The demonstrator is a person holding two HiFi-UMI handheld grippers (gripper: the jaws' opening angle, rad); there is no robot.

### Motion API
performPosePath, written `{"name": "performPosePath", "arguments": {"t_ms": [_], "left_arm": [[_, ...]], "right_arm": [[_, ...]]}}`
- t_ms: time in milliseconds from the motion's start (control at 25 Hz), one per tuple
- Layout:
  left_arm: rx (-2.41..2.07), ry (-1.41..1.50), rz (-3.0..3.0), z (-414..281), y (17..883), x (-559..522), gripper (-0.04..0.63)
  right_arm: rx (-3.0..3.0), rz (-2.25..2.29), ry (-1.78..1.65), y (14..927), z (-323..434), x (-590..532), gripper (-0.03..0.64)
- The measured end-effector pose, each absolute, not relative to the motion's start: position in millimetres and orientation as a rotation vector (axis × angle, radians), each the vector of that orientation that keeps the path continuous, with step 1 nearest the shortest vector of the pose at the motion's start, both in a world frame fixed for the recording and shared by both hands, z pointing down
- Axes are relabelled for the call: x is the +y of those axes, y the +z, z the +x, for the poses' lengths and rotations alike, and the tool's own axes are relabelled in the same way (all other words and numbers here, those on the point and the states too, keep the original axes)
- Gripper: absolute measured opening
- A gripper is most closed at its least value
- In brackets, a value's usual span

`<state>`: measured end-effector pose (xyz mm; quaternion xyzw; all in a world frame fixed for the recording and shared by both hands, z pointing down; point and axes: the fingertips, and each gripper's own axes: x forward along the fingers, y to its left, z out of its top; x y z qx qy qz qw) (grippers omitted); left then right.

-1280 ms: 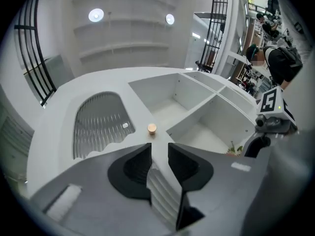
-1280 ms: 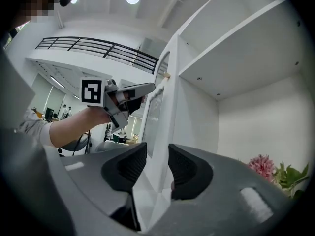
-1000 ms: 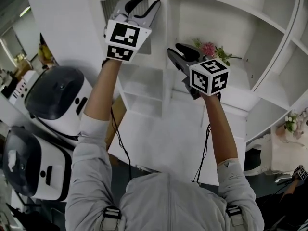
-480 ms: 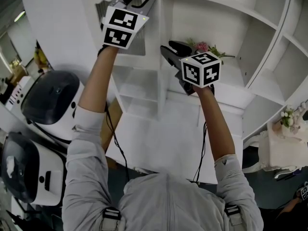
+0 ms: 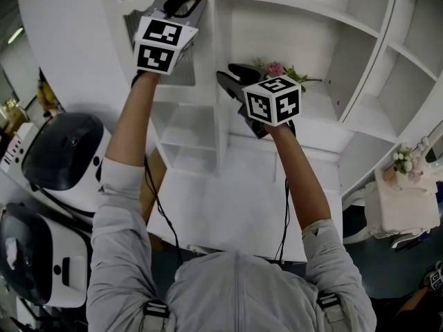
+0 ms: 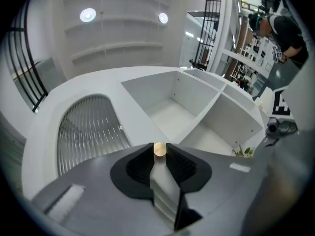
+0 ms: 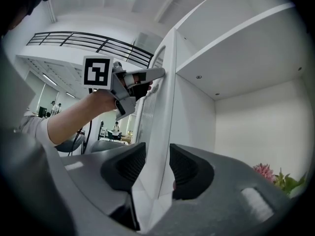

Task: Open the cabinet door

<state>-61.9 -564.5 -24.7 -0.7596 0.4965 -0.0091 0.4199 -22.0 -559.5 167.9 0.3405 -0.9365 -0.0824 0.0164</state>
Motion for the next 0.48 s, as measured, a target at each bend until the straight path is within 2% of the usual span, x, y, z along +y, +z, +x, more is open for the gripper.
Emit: {"name": "performPosePath", "arguments": {"t_ms": [480], "left_arm": [[1.150, 0.068, -1.946, -69, -23, -542, 0.091]], "right_arm": [[-2.903, 1.135, -0.189, 173, -51, -575, 0.172]]}}
